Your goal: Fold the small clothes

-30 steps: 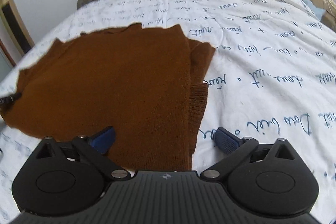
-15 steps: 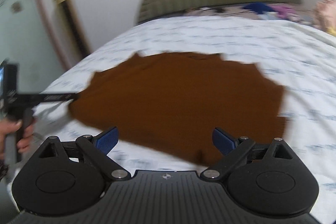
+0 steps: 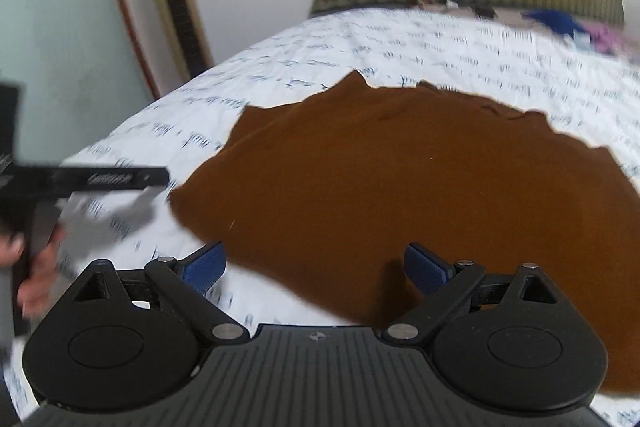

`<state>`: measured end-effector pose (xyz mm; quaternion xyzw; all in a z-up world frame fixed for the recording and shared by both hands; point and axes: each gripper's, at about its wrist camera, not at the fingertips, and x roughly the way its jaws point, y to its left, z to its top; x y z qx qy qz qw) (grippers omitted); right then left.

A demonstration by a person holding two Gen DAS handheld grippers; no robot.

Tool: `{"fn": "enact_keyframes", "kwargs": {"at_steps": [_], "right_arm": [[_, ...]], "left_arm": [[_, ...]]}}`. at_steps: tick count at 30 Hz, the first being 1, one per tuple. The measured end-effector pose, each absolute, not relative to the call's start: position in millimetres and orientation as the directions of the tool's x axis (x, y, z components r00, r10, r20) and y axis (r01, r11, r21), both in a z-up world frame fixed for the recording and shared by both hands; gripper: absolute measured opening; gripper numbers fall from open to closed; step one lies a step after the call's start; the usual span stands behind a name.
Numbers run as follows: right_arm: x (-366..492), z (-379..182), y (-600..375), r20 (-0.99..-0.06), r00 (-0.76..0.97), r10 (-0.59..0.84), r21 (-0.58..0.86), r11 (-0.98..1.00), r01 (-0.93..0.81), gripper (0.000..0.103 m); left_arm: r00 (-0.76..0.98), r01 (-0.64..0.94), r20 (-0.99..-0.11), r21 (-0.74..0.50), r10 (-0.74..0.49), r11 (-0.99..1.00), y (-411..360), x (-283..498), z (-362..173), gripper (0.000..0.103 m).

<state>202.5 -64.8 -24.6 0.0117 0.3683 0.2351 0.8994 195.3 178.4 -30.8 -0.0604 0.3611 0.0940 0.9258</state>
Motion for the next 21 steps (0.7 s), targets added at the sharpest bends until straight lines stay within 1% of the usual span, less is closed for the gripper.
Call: {"fn": "enact_keyframes", "kwargs": {"at_steps": [3,5,7,9,10,12,15,16,18,19,21], "right_arm": [[232.4,-30.0,-56.0,-0.655,0.630,0.416,0.221,0.903,-0.367,0.090],[250.2,-30.9,-47.1,-0.653,0.655,0.380,0.198,0.920,-0.337,0.085],[264.4,-34.8,-38.0,-0.649,0.662,0.375,0.193,0.923,-0.334,0.083],[273.2,-49.4,-25.2,-0.697,0.628,0.346,0.172,0.931,-0.321,0.084],[269.4,-58.5,-18.4,-0.712,0.611,0.347,0.159,0.926,-0.342,0.086],[245.9,-65.5,-3.1,-0.685,0.655,0.318,0.041,0.915,-0.402,0.086],[223.4,-64.6,5.5,-0.690,0.635,0.348,0.010,0.882,-0.472,0.086],[224.3,-61.6,3.6,-0.690,0.630,0.356,0.013,0.876,-0.481,0.086],[234.6,-51.1,-10.8,-0.676,0.610,0.414,0.111,0.875,-0.471,0.085],[238.8,-44.3,-21.4,-0.648,0.612,0.454,0.167,0.868,-0.467,0.082],[243.0,-28.8,-41.4,-0.593,0.654,0.470,0.199,0.873,-0.446,0.082]], "left_arm": [[0.717,-0.202,-0.690,-0.070,0.099,0.977,175.2,203.1,-34.5,0.059],[0.705,-0.178,-0.705,-0.076,0.073,0.981,170.8,207.2,-41.6,0.059],[0.702,-0.156,-0.706,-0.024,0.094,0.987,162.4,206.0,-49.1,0.059],[0.702,-0.131,-0.701,0.043,0.123,0.991,154.6,201.8,-54.2,0.060],[0.702,-0.121,-0.700,0.065,0.131,0.991,152.2,197.9,-56.2,0.060],[0.703,-0.113,-0.698,0.076,0.134,0.991,152.9,192.0,-56.3,0.060],[0.698,-0.135,-0.706,0.031,0.118,0.990,160.1,193.6,-43.1,0.061],[0.705,-0.150,-0.700,0.012,0.116,0.989,163.3,196.2,-36.3,0.061],[0.733,-0.178,-0.670,-0.018,0.120,0.984,166.7,201.0,-19.3,0.061],[0.747,-0.182,-0.654,-0.030,0.119,0.983,166.4,204.3,-10.6,0.061],[0.769,-0.166,-0.631,-0.043,0.102,0.985,159.6,213.6,4.4,0.061]]}}
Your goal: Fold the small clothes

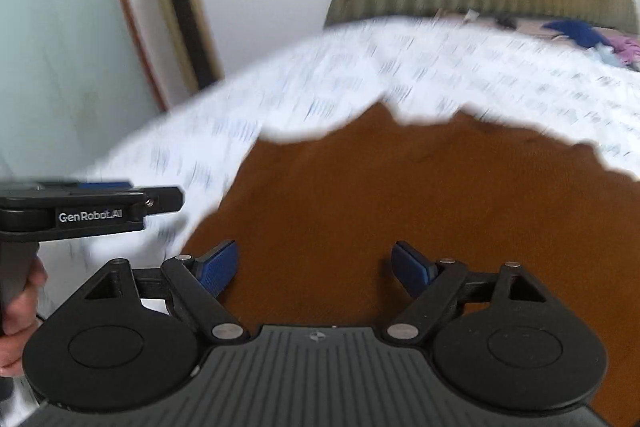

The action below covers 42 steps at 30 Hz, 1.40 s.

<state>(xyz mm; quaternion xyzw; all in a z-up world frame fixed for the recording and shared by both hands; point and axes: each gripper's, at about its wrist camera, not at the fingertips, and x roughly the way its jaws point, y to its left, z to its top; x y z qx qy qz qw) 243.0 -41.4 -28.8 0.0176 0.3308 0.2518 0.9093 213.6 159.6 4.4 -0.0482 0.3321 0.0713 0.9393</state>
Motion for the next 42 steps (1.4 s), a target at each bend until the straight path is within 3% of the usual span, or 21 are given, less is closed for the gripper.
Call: {"fn": "enact_keyframes", "kwargs": {"at_steps": [3,6,12,14,21,25,34,42], "right_arm": [[256.3,-14.6,-76.0,-0.563,0.724,0.398,0.154,0.912,-0.381,0.087],[286.9,-16.9,-121.5,-0.572,0.763,0.300,0.150,0.953,-0.262,0.087],[343.0,-55.0,-194.6,-0.679,0.719,0.145,0.132,0.988,-0.075,0.084],[348.3,-72.4,-211.6,-0.711,0.699,0.077,0.102,0.995,-0.006,0.086],[343.3,-79.4,-214.3,-0.705,0.705,0.073,0.071,0.997,-0.032,0.086],[317.6,-54.1,-216.9,-0.648,0.752,0.121,0.157,0.987,-0.023,0.085],[215.0,-21.2,-150.8,-0.577,0.732,0.364,0.167,0.929,-0.331,0.088],[159.4,-14.2,-59.1,-0.607,0.648,0.460,0.146,0.866,-0.478,0.093]], "left_arm": [[0.790,-0.101,-0.611,-0.045,0.053,0.994,134.6,232.9,14.8,0.067],[0.781,-0.034,-0.624,-0.044,-0.001,0.998,102.6,265.1,4.3,0.067],[0.703,-0.052,-0.709,0.016,0.048,0.999,83.0,329.7,-44.2,0.067],[0.689,-0.084,-0.723,-0.018,0.045,0.996,96.5,336.0,-63.3,0.070],[0.720,-0.087,-0.694,-0.081,0.007,0.993,116.6,317.6,-56.6,0.070],[0.740,-0.088,-0.670,-0.013,0.057,0.996,116.9,299.2,-36.3,0.069],[0.742,-0.113,-0.663,0.026,0.102,0.993,142.6,268.8,-17.6,0.069],[0.730,-0.159,-0.669,0.029,0.138,0.987,169.7,258.1,-18.1,0.070]]}}
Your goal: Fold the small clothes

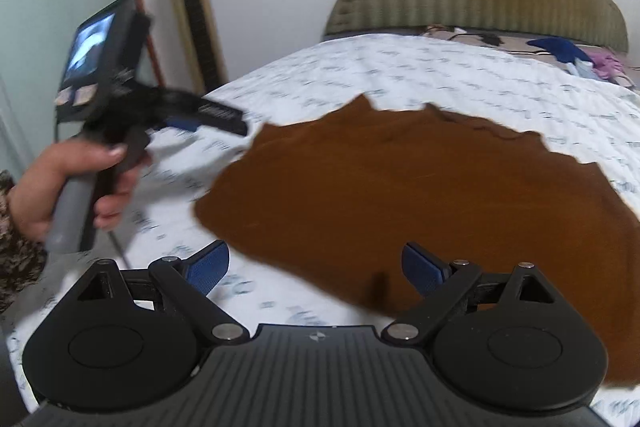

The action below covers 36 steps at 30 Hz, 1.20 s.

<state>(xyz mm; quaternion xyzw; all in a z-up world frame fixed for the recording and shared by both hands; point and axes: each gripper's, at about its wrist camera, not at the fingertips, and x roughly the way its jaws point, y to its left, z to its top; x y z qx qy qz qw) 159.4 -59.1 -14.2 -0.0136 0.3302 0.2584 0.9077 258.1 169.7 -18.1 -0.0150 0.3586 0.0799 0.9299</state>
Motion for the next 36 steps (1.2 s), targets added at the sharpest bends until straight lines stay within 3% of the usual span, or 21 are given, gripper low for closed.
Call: {"fn": "enact_keyframes", "kwargs": {"at_steps": [5,7,12,15,16,21,27,36], "right_arm": [[141.9,-22.2,-23.1,-0.631,0.574,0.522,0.272,0.841,-0.467,0.094],[131.0,-22.3,-4.4,-0.648,0.581,0.492,0.196,0.845,-0.497,0.094],[120.8,-14.2,31.6,-0.654,0.696,0.296,-0.168,0.840,-0.516,0.094],[112.6,-5.9,41.3,-0.597,0.764,0.243,-0.335,0.790,-0.513,0.096],[111.2,-3.0,42.4,-0.581,0.775,0.249,-0.356,0.779,-0.516,0.100],[108.4,-5.7,53.3,-0.549,0.786,0.284,-0.370,0.761,-0.533,0.100],[112.2,-23.7,80.9,-0.482,0.836,0.261,-0.462,0.735,-0.496,0.096],[133.5,-47.7,105.6,-0.484,0.861,0.154,-0.547,0.715,-0.435,0.087]], "left_arm": [[0.724,-0.170,-0.680,-0.007,0.119,0.985,181.6,257.8,-25.8,0.070],[0.719,-0.166,-0.687,-0.017,0.109,0.986,184.5,260.4,-29.6,0.070],[0.721,-0.130,-0.690,-0.039,0.067,0.991,188.1,271.1,-33.9,0.070],[0.726,-0.109,-0.686,-0.047,0.047,0.993,187.4,276.8,-35.1,0.070],[0.727,-0.107,-0.685,-0.057,0.039,0.993,187.8,278.7,-35.6,0.071],[0.727,-0.095,-0.687,-0.130,-0.020,0.987,196.0,288.1,-35.2,0.073],[0.706,-0.033,-0.690,-0.255,-0.158,0.966,210.2,309.6,-28.7,0.073],[0.630,0.049,-0.719,-0.342,-0.294,0.939,200.4,360.1,-32.4,0.074]]}}
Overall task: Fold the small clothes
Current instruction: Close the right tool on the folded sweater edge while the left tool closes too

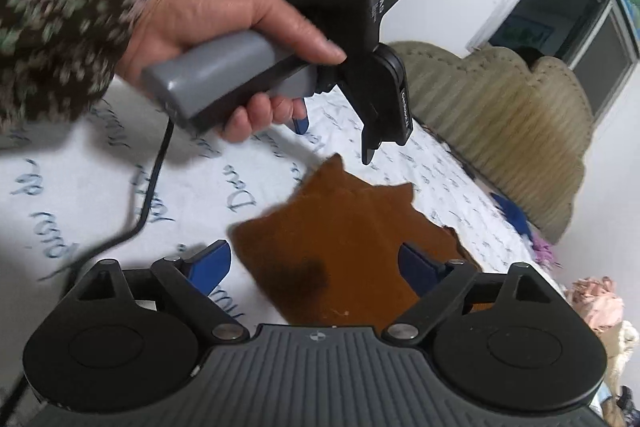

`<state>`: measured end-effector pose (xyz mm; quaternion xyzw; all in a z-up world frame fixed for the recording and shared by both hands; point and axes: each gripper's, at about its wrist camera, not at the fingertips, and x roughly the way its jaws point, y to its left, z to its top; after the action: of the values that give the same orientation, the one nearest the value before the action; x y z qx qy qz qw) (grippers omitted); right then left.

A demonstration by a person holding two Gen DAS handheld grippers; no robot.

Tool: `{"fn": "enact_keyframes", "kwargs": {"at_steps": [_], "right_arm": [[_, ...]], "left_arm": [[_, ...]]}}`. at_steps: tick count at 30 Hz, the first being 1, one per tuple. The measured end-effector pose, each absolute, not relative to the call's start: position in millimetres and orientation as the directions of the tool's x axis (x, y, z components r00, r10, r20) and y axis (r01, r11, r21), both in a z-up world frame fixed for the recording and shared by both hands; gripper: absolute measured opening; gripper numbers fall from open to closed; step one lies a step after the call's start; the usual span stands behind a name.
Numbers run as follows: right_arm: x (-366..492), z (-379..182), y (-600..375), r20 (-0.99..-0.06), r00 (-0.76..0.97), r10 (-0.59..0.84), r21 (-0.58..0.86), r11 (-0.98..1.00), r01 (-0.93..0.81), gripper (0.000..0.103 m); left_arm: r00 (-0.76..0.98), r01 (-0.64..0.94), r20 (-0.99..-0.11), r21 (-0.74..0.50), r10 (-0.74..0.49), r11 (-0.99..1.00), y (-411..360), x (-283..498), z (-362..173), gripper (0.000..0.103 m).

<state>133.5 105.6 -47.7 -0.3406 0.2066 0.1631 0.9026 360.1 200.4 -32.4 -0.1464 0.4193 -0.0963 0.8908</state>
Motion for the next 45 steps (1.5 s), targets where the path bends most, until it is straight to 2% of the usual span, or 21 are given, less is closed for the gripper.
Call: {"fn": "enact_keyframes", "kwargs": {"at_steps": [1,3,5,7,10,15,19,23,26,30,31,32,33,34,37,39,45], "right_arm": [[135.7,-50.2,106.4,-0.483,0.865,0.137,-0.558,0.713,-0.425,0.086],[140.6,-56.3,108.2,-0.479,0.871,0.106,-0.579,0.708,-0.404,0.084],[144.6,-61.6,109.4,-0.491,0.867,0.087,-0.585,0.704,-0.403,0.072],[148.0,-64.4,107.4,-0.502,0.861,0.080,-0.576,0.712,-0.401,0.071],[151.4,-68.1,105.4,-0.522,0.849,0.085,-0.554,0.722,-0.414,0.067],[152.7,-66.0,104.4,-0.523,0.847,0.093,-0.548,0.725,-0.418,0.065],[150.9,-60.7,102.1,-0.513,0.851,0.113,-0.538,0.730,-0.421,0.065],[153.4,-63.5,104.9,-0.515,0.849,0.118,-0.539,0.726,-0.428,0.065],[158.9,-65.2,104.7,-0.523,0.845,0.114,-0.532,0.731,-0.428,0.065],[166.1,-66.7,103.1,-0.533,0.840,0.102,-0.523,0.740,-0.422,0.065],[167.9,-67.1,103.0,-0.540,0.835,0.107,-0.517,0.740,-0.430,0.058],[168.3,-67.2,103.5,-0.552,0.826,0.117,-0.506,0.740,-0.443,0.042],[168.2,-66.9,103.9,-0.563,0.816,0.129,-0.493,0.740,-0.457,0.035],[166.9,-67.0,104.5,-0.566,0.813,0.137,-0.488,0.739,-0.465,0.029],[163.1,-67.0,102.8,-0.564,0.812,0.147,-0.478,0.744,-0.467,0.023],[162.8,-64.6,98.4,-0.566,0.811,0.151,-0.462,0.756,-0.463,0.020],[156.2,-47.3,75.4,-0.535,0.828,0.165,-0.422,0.797,-0.432,0.015]], "left_arm": [[0.618,0.068,-0.723,-0.344,-0.310,0.936,196.4,364.7,-33.1,0.078],[0.580,0.101,-0.731,-0.372,-0.358,0.923,190.2,372.5,-34.6,0.079],[0.566,0.136,-0.709,-0.424,-0.421,0.896,185.8,374.9,-31.6,0.079],[0.547,0.166,-0.687,-0.472,-0.479,0.866,181.9,377.3,-30.4,0.079],[0.466,0.146,-0.710,-0.526,-0.528,0.838,173.8,389.8,-41.8,0.079],[0.482,0.109,-0.734,-0.492,-0.479,0.864,166.2,396.7,-48.8,0.079],[0.526,0.107,-0.754,-0.400,-0.393,0.910,168.7,399.8,-37.2,0.079],[0.423,0.199,-0.776,-0.423,-0.467,0.884,148.5,407.8,-44.5,0.079],[0.403,0.224,-0.810,-0.364,-0.425,0.904,127.5,412.7,-53.7,0.080],[0.405,0.213,-0.788,-0.411,-0.463,0.886,123.3,417.7,-51.8,0.081],[0.404,0.200,-0.786,-0.422,-0.467,0.884,124.3,419.3,-51.8,0.081],[0.405,0.188,-0.783,-0.434,-0.472,0.881,126.6,419.8,-52.5,0.080],[0.407,0.184,-0.782,-0.435,-0.471,0.881,128.5,419.0,-52.8,0.069],[0.407,0.181,-0.792,-0.418,-0.455,0.890,128.7,418.4,-53.4,0.050],[0.395,0.171,-0.807,-0.404,-0.439,0.898,134.3,414.9,-54.6,0.020],[0.379,0.148,-0.798,-0.448,-0.469,0.882,137.5,413.2,-56.2,0.016],[0.427,0.115,-0.803,-0.408,-0.416,0.906,123.6,404.9,-49.9,0.012]]}}
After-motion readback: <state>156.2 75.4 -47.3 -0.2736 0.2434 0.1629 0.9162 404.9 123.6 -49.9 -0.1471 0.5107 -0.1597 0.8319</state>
